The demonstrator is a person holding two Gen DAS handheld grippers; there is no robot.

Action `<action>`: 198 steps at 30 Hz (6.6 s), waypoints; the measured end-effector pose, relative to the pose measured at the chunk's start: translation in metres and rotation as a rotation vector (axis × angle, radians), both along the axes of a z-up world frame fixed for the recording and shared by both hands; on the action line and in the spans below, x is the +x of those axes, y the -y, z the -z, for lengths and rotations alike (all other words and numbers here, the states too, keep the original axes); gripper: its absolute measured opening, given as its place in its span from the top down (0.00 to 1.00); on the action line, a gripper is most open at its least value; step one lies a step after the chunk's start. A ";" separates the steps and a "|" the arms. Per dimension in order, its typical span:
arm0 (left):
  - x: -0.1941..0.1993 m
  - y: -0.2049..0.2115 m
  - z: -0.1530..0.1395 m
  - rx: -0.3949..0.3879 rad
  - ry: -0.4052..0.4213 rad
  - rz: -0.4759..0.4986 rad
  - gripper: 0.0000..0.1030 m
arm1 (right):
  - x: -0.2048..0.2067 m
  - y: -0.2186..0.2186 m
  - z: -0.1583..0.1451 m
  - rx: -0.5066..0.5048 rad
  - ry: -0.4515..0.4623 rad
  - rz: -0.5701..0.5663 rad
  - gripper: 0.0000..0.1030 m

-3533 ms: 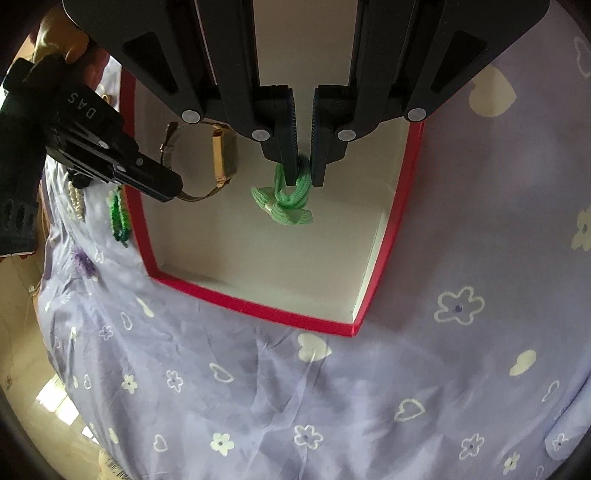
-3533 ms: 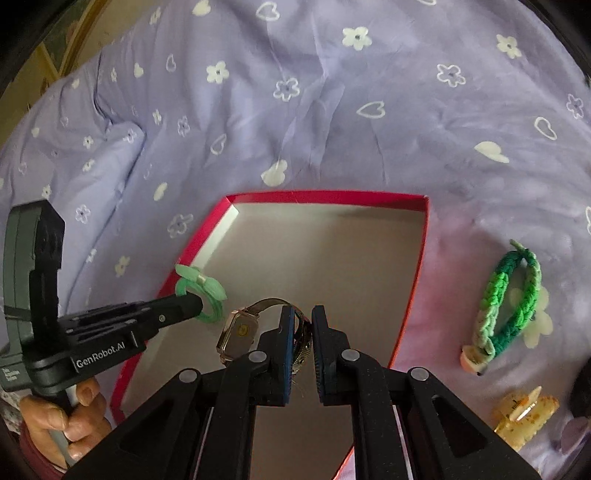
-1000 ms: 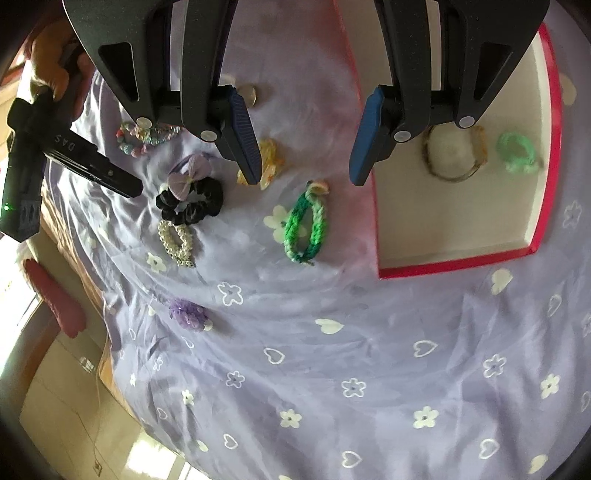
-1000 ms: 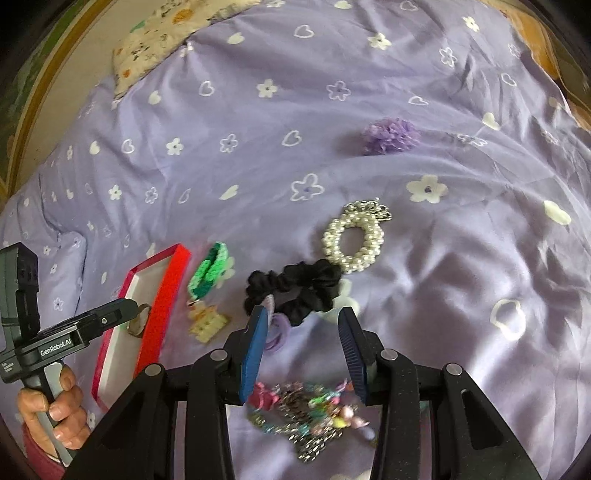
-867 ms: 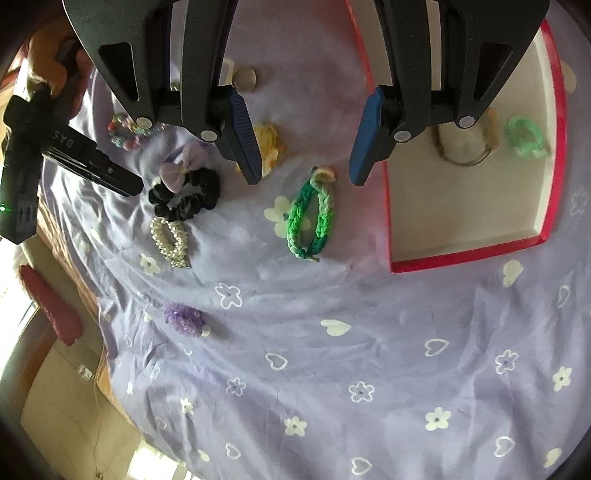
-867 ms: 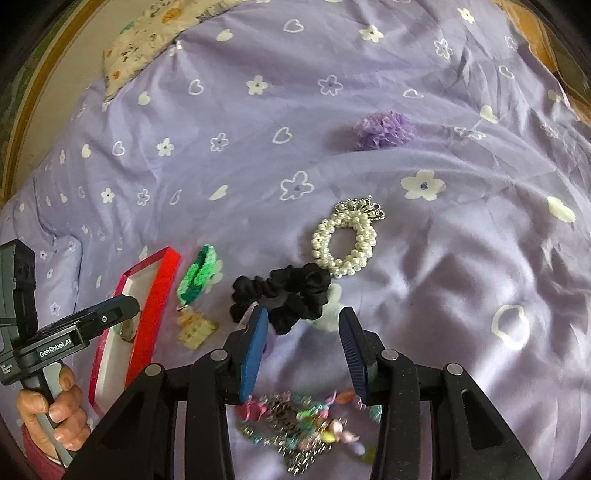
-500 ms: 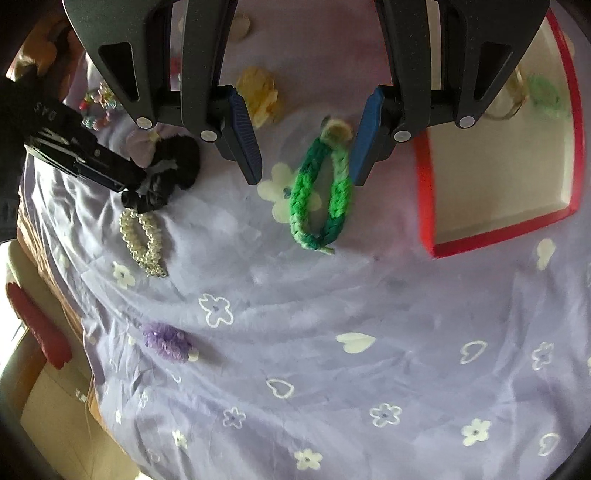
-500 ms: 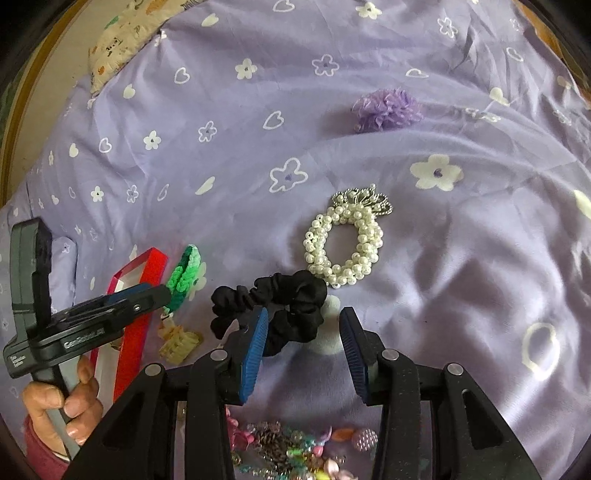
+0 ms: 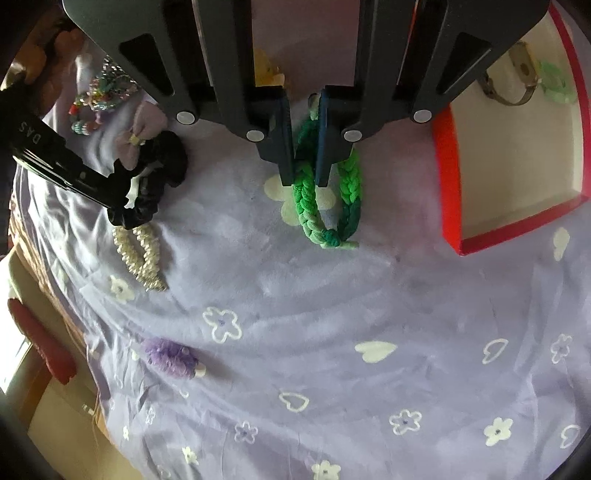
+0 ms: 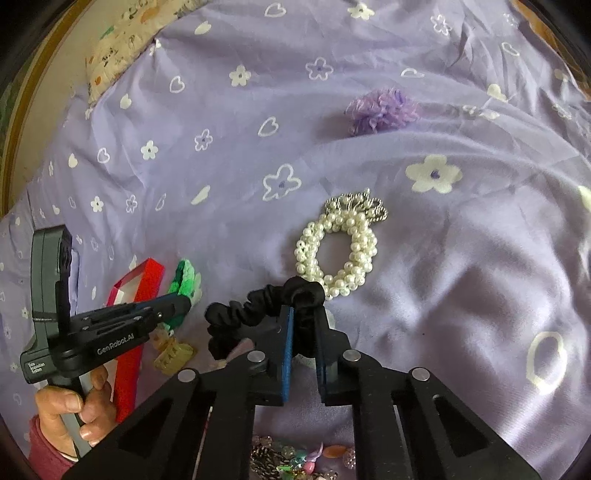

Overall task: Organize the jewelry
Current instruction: 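Grasp the green braided bracelet with the left tool while the right grasps the black scrunchie, then lower the bracelet into the red box with the left tool while the right drops the scrunchie, then grasp the yellow claw clip with the left tool while the right grasps the lavender bow tie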

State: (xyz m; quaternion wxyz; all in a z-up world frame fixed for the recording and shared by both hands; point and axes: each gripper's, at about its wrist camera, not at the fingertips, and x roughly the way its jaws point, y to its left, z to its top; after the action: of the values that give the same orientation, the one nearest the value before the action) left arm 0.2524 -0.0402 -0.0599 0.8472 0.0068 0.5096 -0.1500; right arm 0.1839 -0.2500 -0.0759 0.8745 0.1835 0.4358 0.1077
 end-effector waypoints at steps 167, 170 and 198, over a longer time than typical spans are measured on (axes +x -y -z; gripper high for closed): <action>-0.082 -0.013 -0.026 -0.048 0.040 0.003 0.50 | -0.039 -0.031 -0.016 -0.088 -0.009 -0.106 0.55; -0.072 -0.004 -0.015 -0.031 0.019 0.020 0.50 | -0.030 -0.032 -0.008 -0.100 -0.028 -0.115 0.56; -0.075 -0.008 -0.012 -0.051 0.040 0.008 0.68 | -0.036 -0.029 -0.013 -0.041 -0.010 -0.093 0.96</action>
State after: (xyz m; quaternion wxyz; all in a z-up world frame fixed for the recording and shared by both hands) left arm 0.1779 -0.0324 -0.0479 0.8566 -0.0095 0.4884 -0.1663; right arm 0.1477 -0.2214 -0.0625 0.8699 0.1457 0.4504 0.1382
